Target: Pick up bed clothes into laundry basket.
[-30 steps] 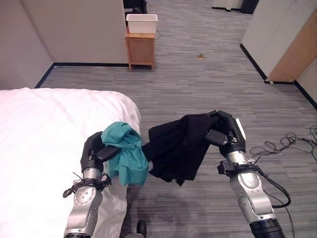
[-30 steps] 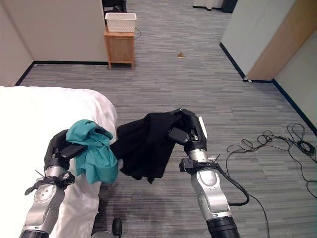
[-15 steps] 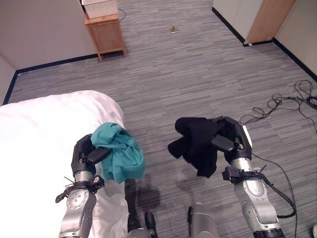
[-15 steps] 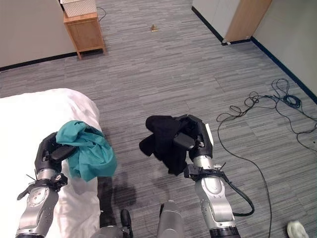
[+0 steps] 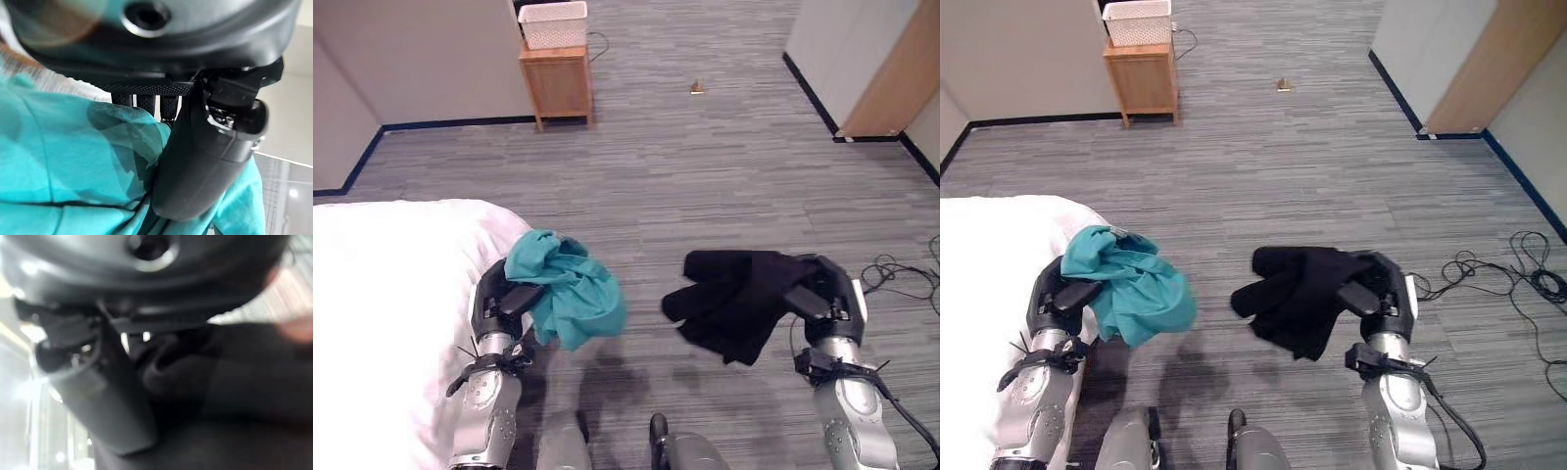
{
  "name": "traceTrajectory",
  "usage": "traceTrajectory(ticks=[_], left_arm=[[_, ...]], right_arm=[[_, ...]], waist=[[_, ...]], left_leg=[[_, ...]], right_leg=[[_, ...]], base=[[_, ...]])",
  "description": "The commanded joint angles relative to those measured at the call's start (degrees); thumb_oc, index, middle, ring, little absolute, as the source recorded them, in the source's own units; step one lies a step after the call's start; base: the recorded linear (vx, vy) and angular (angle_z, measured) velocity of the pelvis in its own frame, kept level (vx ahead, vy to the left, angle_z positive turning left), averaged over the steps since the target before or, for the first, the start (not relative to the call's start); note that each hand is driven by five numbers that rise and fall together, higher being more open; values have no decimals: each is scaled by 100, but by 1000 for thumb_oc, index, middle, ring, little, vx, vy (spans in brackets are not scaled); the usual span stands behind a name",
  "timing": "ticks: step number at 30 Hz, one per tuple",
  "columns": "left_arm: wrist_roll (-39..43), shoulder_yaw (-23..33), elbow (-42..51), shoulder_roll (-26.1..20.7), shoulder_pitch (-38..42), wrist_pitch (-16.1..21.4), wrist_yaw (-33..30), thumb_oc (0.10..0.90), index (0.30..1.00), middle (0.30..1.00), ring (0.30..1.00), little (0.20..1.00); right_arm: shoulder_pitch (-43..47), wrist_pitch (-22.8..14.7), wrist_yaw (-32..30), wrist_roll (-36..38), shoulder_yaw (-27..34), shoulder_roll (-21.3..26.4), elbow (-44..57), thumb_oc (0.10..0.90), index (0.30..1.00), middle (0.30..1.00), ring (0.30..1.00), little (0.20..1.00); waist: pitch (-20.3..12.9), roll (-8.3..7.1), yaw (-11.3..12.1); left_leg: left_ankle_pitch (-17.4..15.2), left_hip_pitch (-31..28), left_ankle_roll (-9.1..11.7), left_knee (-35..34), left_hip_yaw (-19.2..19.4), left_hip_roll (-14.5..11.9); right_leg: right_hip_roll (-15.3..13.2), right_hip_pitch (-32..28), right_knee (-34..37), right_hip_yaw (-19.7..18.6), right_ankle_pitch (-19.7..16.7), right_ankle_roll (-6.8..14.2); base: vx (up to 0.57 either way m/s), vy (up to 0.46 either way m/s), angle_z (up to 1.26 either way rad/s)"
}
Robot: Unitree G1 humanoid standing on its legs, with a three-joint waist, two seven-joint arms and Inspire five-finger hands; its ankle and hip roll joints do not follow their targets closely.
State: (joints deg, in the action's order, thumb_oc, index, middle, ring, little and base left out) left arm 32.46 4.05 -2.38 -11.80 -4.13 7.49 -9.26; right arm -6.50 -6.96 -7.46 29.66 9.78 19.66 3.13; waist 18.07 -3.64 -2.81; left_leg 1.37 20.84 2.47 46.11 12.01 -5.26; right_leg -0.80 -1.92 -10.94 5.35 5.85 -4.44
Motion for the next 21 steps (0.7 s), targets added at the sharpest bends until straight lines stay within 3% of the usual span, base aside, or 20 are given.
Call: traceTrajectory(ticks=[1, 4, 6, 7, 8, 9, 10, 11, 12, 14, 15, 16, 17, 19, 21], left_arm=[[95, 102, 599, -455, 605, 776, 176, 400, 300, 300, 300, 300], [-82, 116, 696, -532, 715, 808, 163, 400, 300, 300, 300, 300], [-221, 183, 804, -579, 730, 832, 97, 400, 300, 300, 300, 300], [-302, 418, 1066, -694, 762, 900, 33, 400, 300, 300, 300, 300], [-308, 565, 1211, -713, 771, 964, -34, 400, 300, 300, 300, 300], [-348, 708, 1340, -752, 804, 1024, -111, 400, 300, 300, 300, 300], [-353, 716, 1351, -756, 800, 1017, -117, 400, 300, 300, 300, 300], [-355, 771, 1378, -806, 838, 1075, -178, 400, 300, 300, 300, 300], [-507, 1032, 1405, -966, 846, 1138, -347, 400, 300, 300, 300, 300], [-557, 1098, 1388, -1110, 834, 1168, -426, 400, 300, 300, 300, 300], [-555, 1081, 1361, -1142, 857, 1137, -475, 400, 300, 300, 300, 300], [-592, 1042, 1322, -1210, 898, 1077, -478, 400, 300, 300, 300, 300], [-596, 971, 1332, -1225, 927, 1056, -452, 400, 300, 300, 300, 300], [-535, 869, 1254, -1190, 962, 1030, -436, 400, 300, 300, 300, 300], [-565, 833, 1229, -1180, 978, 1012, -381, 400, 300, 300, 300, 300]], right_arm=[[350, -676, 59, -1, 186, 314, 888, 400, 300, 300, 300, 300], [402, -679, 96, -119, 153, 384, 895, 400, 300, 300, 300, 300], [460, -659, 134, -197, 131, 427, 878, 400, 300, 300, 300, 300], [493, -591, 189, -280, 118, 411, 923, 400, 300, 300, 300, 300], [525, -581, 199, -375, 71, 397, 891, 400, 300, 300, 300, 300], [588, -591, 210, -456, 30, 394, 871, 400, 300, 300, 300, 300], [598, -593, 208, -461, 22, 387, 866, 400, 300, 300, 300, 300], [648, -577, 206, -498, -39, 376, 866, 400, 300, 300, 300, 300], [694, -534, 313, -546, -129, 334, 855, 400, 300, 300, 300, 300], [675, -489, 340, -548, -107, 326, 863, 400, 300, 300, 300, 300], [690, -520, 284, -582, -139, 319, 847, 400, 300, 300, 300, 300], [721, -508, 275, -578, -185, 307, 825, 400, 300, 300, 300, 300], [723, -477, 289, -555, -207, 302, 808, 400, 300, 300, 300, 300], [612, -437, 349, -475, -135, 289, 823, 400, 300, 300, 300, 300], [555, -463, 339, -416, -38, 293, 841, 400, 300, 300, 300, 300]], waist=[[-523, 15, 72], [-599, 151, 147], [-624, 136, 168], [-787, 148, 153], [-861, 65, 196], [-909, -12, 268], [-912, -37, 282], [-886, -57, 296], [-824, -25, 318], [-681, 140, 207], [-621, 194, 157], [-596, 232, 135], [-564, 277, 57], [-497, 374, -145], [-508, 393, -229]], left_leg=[[489, -616, 319, -2223, 253, -408], [942, -794, 401, -3941, 367, -321], [1018, -873, 392, -4023, 478, -266], [761, -1015, 256, -3977, 746, -249], [581, -1086, 167, -3901, 828, -117], [385, -1189, 41, -3886, 936, 6], [368, -1193, 21, -3886, 968, 31], [214, -1345, -103, -3916, 1020, 143], [7, -1819, -330, -4113, 1171, 340], [-113, -2203, -464, -4218, 1034, 347], [-245, -2409, -527, -4247, 1130, 379], [-342, -2562, -590, -4278, 1159, 443], [-363, -2679, -621, -4364, 1061, 498], [-370, -2935, -566, -4531, 833, 522], [-414, -3089, -455, -4586, 781, 515]], right_leg=[[-383, -692, 520, -204, 189, 544], [-281, -1042, 584, -196, 396, 657], [-287, -1183, 603, -186, 462, 676], [-399, -1356, 547, -96, 676, 773], [-582, -1404, 316, -36, 645, 895], [-790, -1283, -218, 44, 209, 1078], [-828, -1252, -268, 16, 236, 1102], [-964, -977, -947, 44, -334, 1292], [-1106, -397, -2146, -128, -1200, 1542], [-1047, 175, -3107, -147, -1405, 1512], [-1328, 385, -3403, 36, -1555, 1513], [-1642, 504, -3514, 182, -1591, 1455], [-1650, 699, -3712, 155, -1449, 1403], [-1188, 1251, -3720, -5, -918, 1327], [-1137, 1496, -3051, 83, -767, 1240]], base=[[513, 58, 7], [525, 54, -8], [411, 6, -13], [727, 59, -25], [764, 107, -34], [416, 87, -29], [323, 84, -25], [430, 174, -26], [576, 208, -23], [444, 179, -22], [365, 144, 30], [400, 115, 66], [396, 40, 35], [415, -46, 24], [403, -118, 79]])
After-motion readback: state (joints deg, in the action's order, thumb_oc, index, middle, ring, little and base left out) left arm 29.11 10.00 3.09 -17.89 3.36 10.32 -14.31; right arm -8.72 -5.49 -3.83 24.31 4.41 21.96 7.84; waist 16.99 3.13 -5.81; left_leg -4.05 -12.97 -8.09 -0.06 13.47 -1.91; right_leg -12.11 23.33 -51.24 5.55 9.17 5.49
